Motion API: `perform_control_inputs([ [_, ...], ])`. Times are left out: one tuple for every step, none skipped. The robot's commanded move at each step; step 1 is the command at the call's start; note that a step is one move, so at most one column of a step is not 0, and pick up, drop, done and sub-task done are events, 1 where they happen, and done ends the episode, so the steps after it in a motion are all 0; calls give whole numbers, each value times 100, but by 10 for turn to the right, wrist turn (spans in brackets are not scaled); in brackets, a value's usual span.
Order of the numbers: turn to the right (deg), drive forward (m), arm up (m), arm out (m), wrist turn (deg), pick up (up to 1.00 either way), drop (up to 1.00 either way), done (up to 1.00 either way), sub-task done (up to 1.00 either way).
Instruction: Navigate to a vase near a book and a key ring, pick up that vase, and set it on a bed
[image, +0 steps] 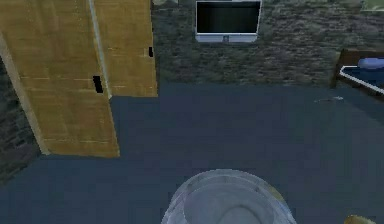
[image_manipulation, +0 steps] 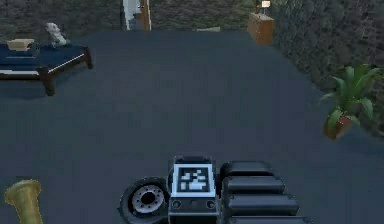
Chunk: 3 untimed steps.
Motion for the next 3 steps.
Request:
perform_control_inputs([
  [-60,0,0,0,0,0,0,0,0],
  [0,100,0,0,0,0,0,0,0],
  [-30,0,0,0,0,0,0,0,0],
])
